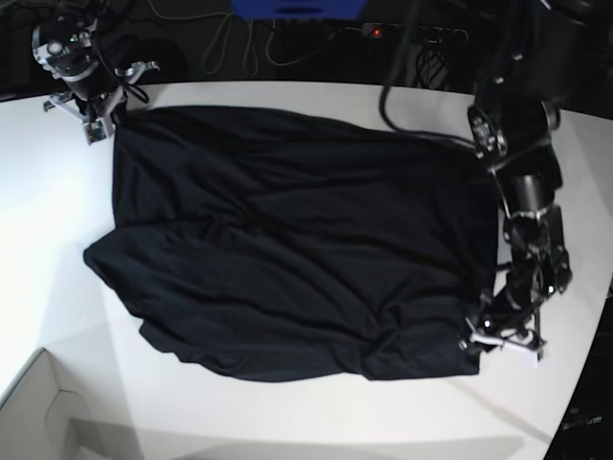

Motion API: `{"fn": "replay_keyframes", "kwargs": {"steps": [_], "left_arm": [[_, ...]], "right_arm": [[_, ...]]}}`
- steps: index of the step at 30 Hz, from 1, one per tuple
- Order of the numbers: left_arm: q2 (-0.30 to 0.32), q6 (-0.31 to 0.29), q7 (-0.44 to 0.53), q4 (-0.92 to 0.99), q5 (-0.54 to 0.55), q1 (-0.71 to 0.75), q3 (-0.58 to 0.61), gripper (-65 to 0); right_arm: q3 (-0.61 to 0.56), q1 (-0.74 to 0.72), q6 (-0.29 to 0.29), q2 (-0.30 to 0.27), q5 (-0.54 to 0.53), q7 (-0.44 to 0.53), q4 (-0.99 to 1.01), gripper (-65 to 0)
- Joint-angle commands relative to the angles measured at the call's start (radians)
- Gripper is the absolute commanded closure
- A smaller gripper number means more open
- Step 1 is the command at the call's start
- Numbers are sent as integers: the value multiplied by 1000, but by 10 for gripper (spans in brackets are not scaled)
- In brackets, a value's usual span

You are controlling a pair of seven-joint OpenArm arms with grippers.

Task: Layout the t-shirt on the table in an organized manner, then fold the t-shirt properly
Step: 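Hold the shirt corners with both grippers and stretch it flat, then grasp the sleeve with the left gripper and pull it straight outward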

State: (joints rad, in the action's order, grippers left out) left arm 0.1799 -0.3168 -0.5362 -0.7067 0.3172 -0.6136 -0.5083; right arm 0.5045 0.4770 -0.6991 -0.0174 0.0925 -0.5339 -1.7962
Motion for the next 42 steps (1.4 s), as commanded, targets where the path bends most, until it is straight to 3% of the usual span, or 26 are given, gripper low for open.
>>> {"fn": "replay_keyframes", "kwargs": {"steps": [1, 5, 10, 17, 23, 27, 32, 42], "left_arm": [[10, -11, 32, -14, 6, -48, 1, -239], [11, -11, -12, -43, 27, -55, 0, -239], [17, -11, -166, -229, 130, 51, -8, -239], [22, -11, -373, -761, 342, 447, -40, -239], [-23, -11, -379, -1048, 337, 756, -143, -239], [-78, -11, -374, -1082, 297, 857, -224, -239], [-130, -18, -374, -1031, 204, 881, -267, -239], [-145, -20, -373, -890, 178, 822, -266, -239]], "right_arm": [[3, 1, 1, -5, -10, 21, -12, 0], [3, 1, 1, -5, -10, 19, -11, 0], [0, 1, 1, -3, -10, 16, -17, -20], [7, -1, 1, -6, -10, 21, -47, -192], [6, 1, 1, 0, -10, 13, -116, -215], [1, 1, 1, 1, -15, 13, -116, -215], [0, -17, 1, 3, -15, 13, -115, -215], [0, -16, 1, 3, -15, 13, -112, -215]]}}
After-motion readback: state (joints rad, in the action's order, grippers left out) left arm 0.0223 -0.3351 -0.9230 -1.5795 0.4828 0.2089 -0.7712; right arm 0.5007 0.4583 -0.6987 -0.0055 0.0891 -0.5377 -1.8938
